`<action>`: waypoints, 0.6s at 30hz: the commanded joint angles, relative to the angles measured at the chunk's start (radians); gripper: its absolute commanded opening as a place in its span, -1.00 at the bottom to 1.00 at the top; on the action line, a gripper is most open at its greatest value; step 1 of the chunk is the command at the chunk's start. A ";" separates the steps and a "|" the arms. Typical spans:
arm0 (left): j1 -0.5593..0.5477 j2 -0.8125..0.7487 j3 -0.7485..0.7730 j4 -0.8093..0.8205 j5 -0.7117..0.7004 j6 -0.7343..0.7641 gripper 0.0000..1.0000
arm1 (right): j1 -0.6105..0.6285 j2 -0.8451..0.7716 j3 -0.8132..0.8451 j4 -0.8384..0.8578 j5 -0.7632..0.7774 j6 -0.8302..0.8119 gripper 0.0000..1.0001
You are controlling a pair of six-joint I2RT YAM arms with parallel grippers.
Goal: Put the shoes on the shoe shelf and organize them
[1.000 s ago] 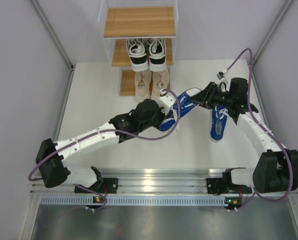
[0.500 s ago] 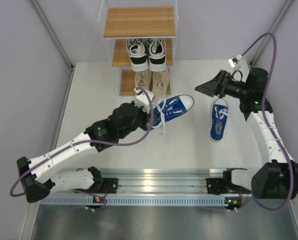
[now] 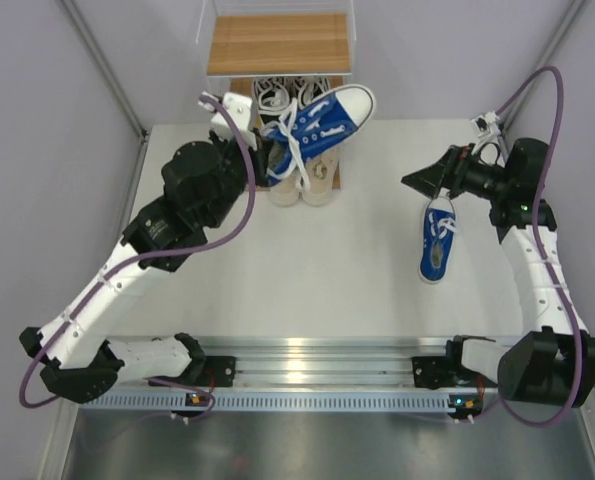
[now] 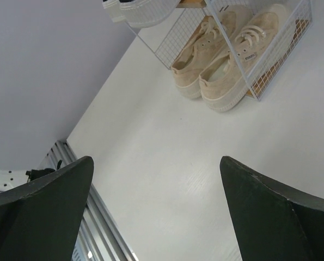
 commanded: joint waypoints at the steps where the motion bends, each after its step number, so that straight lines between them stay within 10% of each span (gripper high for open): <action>1: 0.147 0.047 0.145 0.138 0.061 -0.090 -1.00 | -0.021 -0.037 0.001 0.001 0.011 -0.052 0.99; 18: 0.373 0.516 0.720 0.153 -0.070 -0.311 -1.00 | -0.043 -0.057 -0.010 -0.042 0.038 -0.087 0.99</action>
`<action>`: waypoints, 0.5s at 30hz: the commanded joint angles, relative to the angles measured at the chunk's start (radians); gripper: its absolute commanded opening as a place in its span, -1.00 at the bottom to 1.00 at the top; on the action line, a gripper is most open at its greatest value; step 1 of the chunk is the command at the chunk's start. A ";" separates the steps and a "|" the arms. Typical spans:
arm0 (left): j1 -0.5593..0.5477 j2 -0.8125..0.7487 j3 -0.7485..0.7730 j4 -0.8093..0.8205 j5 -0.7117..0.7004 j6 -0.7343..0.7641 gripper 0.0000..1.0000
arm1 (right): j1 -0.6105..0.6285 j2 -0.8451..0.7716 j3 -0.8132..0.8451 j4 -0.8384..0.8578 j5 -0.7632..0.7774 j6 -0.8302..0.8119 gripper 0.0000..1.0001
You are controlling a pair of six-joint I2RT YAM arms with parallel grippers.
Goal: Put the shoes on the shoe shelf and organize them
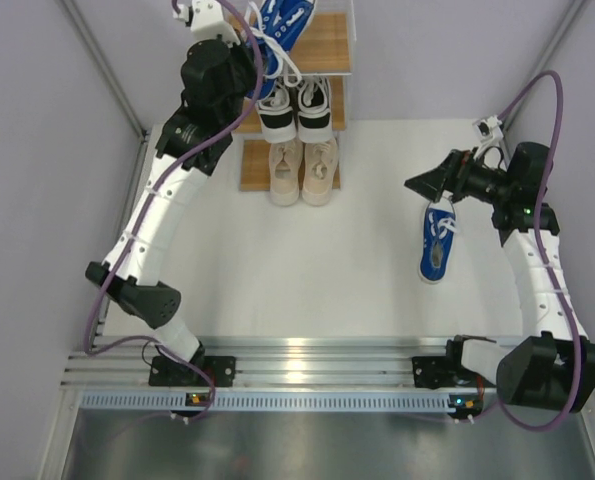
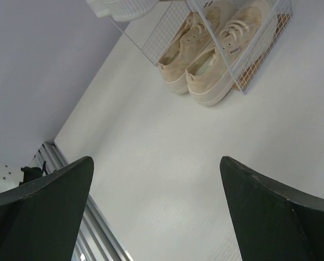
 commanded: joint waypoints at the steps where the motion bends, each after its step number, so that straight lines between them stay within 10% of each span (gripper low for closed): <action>1: 0.025 0.035 0.146 0.127 -0.060 -0.074 -1.00 | -0.022 -0.032 0.003 0.023 0.005 -0.025 0.99; 15: 0.081 0.125 0.218 0.078 -0.093 -0.236 -1.00 | -0.036 -0.037 -0.006 0.024 0.007 -0.014 0.99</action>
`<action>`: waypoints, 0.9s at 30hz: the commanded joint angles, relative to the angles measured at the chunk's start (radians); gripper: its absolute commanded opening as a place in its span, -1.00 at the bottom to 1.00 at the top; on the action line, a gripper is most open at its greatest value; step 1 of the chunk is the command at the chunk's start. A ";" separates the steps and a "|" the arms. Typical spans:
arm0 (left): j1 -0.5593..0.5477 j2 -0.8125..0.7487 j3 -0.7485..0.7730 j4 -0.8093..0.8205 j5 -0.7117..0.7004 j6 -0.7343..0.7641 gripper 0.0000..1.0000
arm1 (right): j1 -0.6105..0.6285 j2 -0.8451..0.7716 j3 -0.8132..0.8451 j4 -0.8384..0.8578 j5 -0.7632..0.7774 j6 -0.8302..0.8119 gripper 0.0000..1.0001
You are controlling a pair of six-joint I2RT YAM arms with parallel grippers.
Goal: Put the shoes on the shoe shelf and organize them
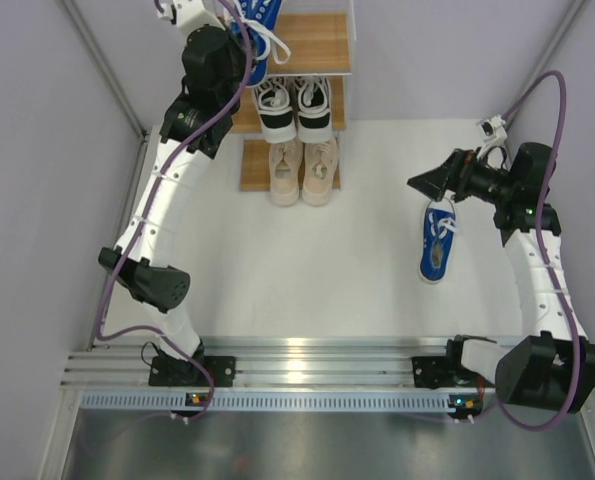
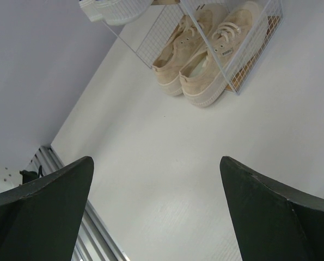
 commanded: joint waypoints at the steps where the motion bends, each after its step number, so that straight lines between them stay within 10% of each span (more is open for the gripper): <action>1: 0.016 -0.010 0.068 0.086 -0.008 -0.084 -1.00 | -0.017 -0.039 -0.006 0.024 -0.001 -0.015 0.99; 27: 0.026 -0.031 0.036 0.070 0.034 -0.159 -0.58 | -0.025 -0.059 -0.015 0.021 -0.004 -0.009 0.99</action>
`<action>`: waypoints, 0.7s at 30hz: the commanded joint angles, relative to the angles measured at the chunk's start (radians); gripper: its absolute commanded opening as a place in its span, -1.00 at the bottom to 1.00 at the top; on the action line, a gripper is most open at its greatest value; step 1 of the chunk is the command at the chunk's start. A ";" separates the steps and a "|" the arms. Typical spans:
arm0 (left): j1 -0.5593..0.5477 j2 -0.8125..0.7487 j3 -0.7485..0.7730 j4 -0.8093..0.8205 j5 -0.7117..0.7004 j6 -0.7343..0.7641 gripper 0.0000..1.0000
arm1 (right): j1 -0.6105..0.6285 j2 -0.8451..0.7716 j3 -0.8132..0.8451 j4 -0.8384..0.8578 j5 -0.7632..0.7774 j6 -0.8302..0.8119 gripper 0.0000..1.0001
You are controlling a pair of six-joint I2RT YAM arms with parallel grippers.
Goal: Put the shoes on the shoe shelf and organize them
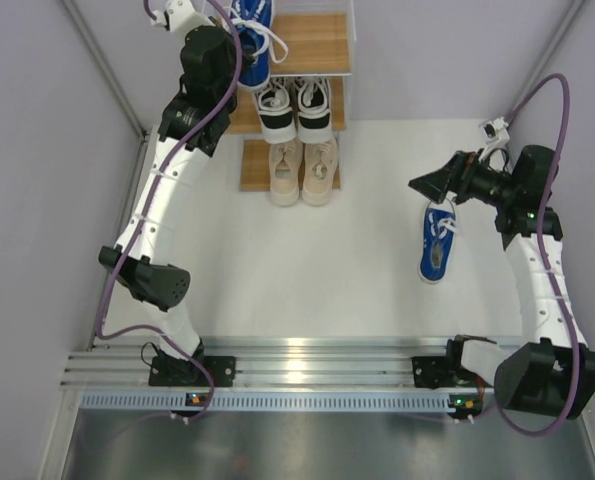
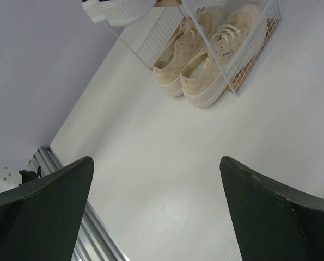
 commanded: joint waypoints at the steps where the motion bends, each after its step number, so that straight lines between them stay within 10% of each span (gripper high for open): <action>1: 0.002 -0.047 0.024 0.097 0.014 -0.020 -0.56 | -0.018 -0.031 -0.002 0.022 -0.004 -0.009 0.99; 9: 0.002 -0.061 0.019 0.100 0.019 -0.029 -0.41 | -0.019 -0.034 -0.002 0.020 -0.007 -0.006 0.99; 21: 0.002 -0.085 0.027 0.122 0.060 -0.018 -0.70 | -0.019 -0.036 -0.002 0.025 -0.007 -0.002 0.99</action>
